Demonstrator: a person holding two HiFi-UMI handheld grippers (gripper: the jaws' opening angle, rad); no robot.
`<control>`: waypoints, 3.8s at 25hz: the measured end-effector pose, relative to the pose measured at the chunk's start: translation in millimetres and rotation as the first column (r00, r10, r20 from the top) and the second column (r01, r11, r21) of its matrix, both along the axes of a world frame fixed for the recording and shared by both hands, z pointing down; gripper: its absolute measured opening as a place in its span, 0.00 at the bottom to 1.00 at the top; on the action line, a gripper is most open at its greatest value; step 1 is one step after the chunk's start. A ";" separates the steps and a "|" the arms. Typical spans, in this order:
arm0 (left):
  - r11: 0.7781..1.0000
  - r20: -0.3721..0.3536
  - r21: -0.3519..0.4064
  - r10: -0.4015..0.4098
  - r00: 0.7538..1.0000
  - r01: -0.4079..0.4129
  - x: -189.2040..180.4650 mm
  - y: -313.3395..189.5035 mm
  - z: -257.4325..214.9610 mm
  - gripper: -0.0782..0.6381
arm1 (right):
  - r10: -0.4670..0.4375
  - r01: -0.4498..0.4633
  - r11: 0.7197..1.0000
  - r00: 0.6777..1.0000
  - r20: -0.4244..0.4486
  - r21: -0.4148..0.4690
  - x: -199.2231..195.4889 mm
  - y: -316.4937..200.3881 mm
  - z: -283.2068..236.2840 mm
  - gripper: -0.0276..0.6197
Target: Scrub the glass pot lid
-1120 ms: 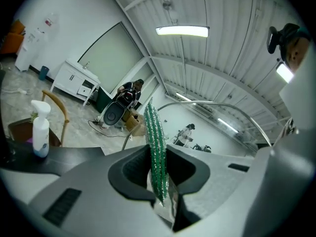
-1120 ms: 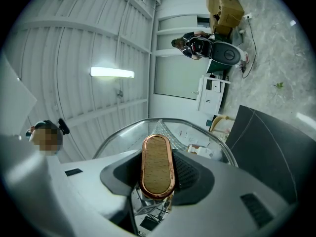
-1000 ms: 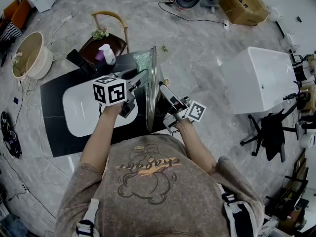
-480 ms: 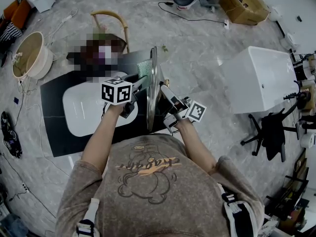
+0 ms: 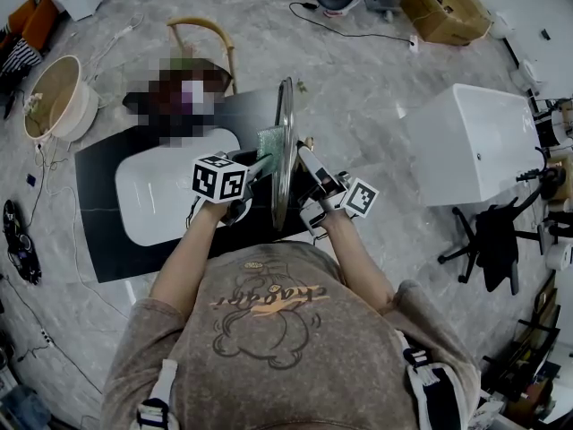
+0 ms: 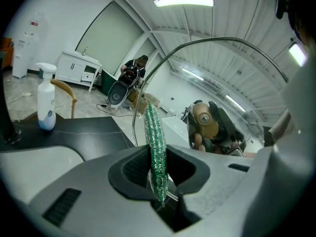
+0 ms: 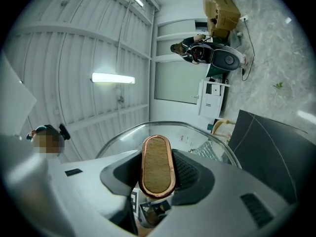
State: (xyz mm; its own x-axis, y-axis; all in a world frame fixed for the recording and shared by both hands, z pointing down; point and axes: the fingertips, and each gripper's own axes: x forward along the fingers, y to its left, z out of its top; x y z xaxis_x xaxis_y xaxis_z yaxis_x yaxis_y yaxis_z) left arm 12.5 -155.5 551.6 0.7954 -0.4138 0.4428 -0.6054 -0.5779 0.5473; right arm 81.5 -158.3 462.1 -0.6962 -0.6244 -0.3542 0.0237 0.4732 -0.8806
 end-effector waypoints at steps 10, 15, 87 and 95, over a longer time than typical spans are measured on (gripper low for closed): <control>0.998 -0.023 -0.048 0.044 0.999 -0.045 9.6 34.0 2.5 0.23 | 0.026 -0.027 1.000 0.999 -0.018 -0.014 6.0 -4.0 7.8 0.32; 0.994 -0.053 -0.051 0.091 0.994 -0.093 13.9 51.7 -10.7 0.23 | 0.049 -0.049 0.999 0.998 -0.032 -0.020 9.5 -7.7 12.7 0.32; 0.996 -0.231 -0.083 -0.004 0.973 -0.015 -3.7 -32.6 -68.5 0.23 | -0.038 0.036 0.999 0.998 -0.040 -0.037 -3.9 17.7 27.4 0.32; 0.992 -0.127 -0.128 0.000 0.992 -0.016 -4.6 -27.2 -19.7 0.23 | -0.037 0.036 0.999 0.999 -0.028 -0.028 -5.1 14.4 16.2 0.32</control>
State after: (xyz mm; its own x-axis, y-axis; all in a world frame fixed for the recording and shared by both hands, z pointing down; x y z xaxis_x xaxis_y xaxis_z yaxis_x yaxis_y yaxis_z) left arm 7.8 -182.7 531.9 0.8513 -0.3534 0.3879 -0.5225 -0.5024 0.6889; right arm 76.3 -143.9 478.4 -0.7283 -0.6075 -0.3172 0.0155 0.4481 -0.8938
